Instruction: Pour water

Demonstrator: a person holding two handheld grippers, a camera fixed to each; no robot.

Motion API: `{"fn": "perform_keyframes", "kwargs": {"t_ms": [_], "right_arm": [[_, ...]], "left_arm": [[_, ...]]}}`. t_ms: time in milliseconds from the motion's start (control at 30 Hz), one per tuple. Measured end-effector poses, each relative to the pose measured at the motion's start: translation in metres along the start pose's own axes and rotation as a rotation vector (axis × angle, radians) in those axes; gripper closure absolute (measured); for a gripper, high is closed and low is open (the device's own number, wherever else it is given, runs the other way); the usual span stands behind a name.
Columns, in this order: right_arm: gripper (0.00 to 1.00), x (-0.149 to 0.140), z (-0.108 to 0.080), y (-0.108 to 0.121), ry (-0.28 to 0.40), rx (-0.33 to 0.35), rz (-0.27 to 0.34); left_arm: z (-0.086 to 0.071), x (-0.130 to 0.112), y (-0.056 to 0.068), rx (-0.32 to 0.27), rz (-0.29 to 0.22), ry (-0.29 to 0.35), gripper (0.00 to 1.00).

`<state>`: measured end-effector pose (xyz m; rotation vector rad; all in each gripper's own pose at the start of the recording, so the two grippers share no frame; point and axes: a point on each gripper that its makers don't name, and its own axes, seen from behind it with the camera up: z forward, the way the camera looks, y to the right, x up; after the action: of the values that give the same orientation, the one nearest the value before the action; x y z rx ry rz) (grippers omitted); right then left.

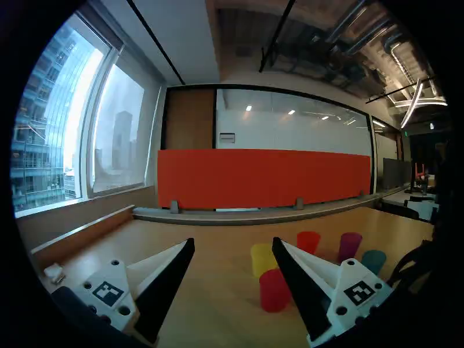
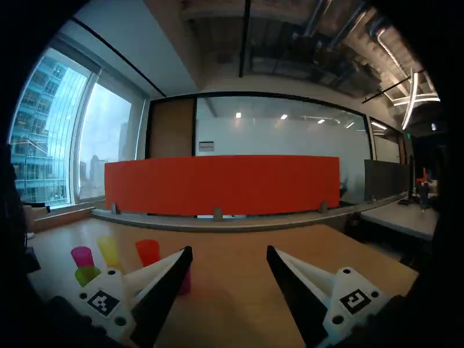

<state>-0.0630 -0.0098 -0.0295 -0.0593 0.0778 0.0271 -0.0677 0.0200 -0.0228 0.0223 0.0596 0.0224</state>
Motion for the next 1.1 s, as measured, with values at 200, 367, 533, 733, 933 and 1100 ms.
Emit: {"fn": "perform_keyframes", "kwargs": {"t_ms": [200, 367, 533, 733, 933, 1100], "right_arm": [[0.01, 0.008, -0.003, -0.005, 0.03, -0.01, -0.019], [0.01, 0.017, -0.005, -0.007, 0.061, -0.018, -0.03], [0.01, 0.02, -0.007, -0.007, 0.066, -0.025, -0.03], [0.01, 0.017, -0.008, -0.009, 0.057, -0.026, -0.037], [0.01, 0.008, -0.01, -0.014, 0.036, -0.027, -0.033], [0.01, 0.004, -0.009, -0.017, 0.022, -0.024, -0.021]], "left_arm": [[0.002, 0.011, -0.006, 0.033, 0.04, 0.043, 0.0], [0.004, 0.015, -0.006, 0.051, 0.05, 0.067, 0.0], [0.005, 0.011, -0.006, 0.061, 0.049, 0.073, 0.0], [0.007, -0.007, -0.006, 0.061, 0.042, 0.055, 0.0], [0.01, -0.026, -0.01, 0.056, 0.026, 0.038, 0.0], [0.011, -0.041, -0.016, 0.063, 0.039, 0.029, 0.0]]}}
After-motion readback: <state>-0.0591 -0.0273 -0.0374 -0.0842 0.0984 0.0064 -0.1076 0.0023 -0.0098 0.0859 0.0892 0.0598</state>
